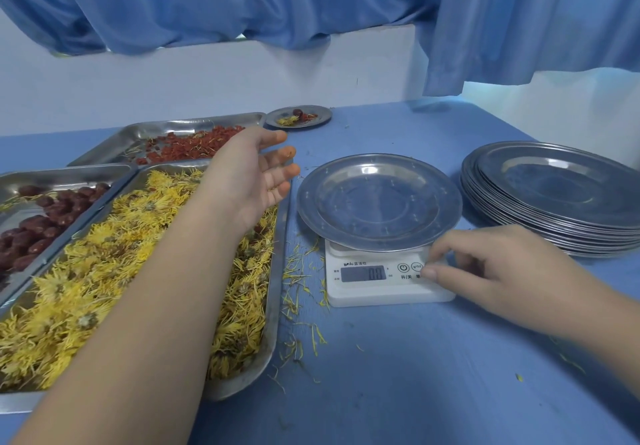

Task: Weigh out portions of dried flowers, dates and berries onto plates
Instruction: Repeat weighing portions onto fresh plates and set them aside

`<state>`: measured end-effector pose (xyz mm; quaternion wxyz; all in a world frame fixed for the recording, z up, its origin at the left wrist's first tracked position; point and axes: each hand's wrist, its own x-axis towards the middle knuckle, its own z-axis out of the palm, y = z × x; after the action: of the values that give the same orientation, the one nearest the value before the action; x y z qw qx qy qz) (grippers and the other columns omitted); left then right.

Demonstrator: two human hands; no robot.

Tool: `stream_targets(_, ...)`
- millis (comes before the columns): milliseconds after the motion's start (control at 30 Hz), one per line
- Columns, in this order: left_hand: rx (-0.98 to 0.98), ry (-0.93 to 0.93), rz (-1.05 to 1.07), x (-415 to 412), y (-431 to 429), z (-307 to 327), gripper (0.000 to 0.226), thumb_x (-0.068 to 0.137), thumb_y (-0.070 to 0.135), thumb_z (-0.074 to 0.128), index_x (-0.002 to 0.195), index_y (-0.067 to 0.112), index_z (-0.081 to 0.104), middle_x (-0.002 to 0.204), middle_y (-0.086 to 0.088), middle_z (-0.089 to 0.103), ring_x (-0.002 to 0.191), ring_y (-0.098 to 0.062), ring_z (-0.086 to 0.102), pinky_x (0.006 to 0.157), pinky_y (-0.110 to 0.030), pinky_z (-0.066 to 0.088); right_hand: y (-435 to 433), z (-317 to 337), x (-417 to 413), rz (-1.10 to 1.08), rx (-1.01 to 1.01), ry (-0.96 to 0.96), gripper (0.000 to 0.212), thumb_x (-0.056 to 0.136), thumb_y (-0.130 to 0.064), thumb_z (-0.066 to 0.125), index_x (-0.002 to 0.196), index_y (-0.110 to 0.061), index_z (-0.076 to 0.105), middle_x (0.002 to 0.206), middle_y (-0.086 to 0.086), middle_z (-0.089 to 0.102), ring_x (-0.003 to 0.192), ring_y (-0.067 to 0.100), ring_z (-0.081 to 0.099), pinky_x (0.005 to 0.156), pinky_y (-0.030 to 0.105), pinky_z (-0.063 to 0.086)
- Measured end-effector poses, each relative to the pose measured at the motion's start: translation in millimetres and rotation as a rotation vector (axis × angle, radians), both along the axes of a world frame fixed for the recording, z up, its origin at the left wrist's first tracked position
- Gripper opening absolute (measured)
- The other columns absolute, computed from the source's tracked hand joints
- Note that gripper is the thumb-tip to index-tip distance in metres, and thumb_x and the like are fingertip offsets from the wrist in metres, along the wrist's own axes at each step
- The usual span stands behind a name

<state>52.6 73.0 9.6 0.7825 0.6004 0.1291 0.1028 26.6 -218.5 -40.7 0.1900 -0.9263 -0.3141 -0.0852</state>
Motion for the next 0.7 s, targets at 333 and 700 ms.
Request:
stream_targets(333, 0.114, 0.010, -0.085, -17.7, 6.9, 14.3, 0.017, 0.093, 0.027, 0.051, 0.102, 0.018, 0.062, 0.082, -0.001, 0.064, 0.067, -0.018, 0.063, 0.060, -0.028, 0.044, 5.7, -6.2, -0.9, 0.068, -0.001, -0.105, 0.033, 0.082, -0.054, 0.055, 0.066, -0.025, 0.054, 0.051, -0.011, 0.049, 0.051, 0.005, 0.047, 0.050, 0.030, 0.042)
stream_targets(700, 0.683, 0.119, 0.003, -92.7, 62.6, 36.2, 0.021, 0.097, 0.030, 0.052, 0.104, 0.017, 0.066, 0.090, -0.001, 0.071, 0.073, -0.020, 0.068, 0.069, -0.033, 0.053, 22.7, -9.0, -10.2, 0.183, 0.038, -0.404, 0.039, 0.083, -0.036, 0.058, 0.054, -0.017, 0.041, 0.047, -0.008, 0.036, 0.043, 0.016, 0.039, 0.038, 0.029, 0.039)
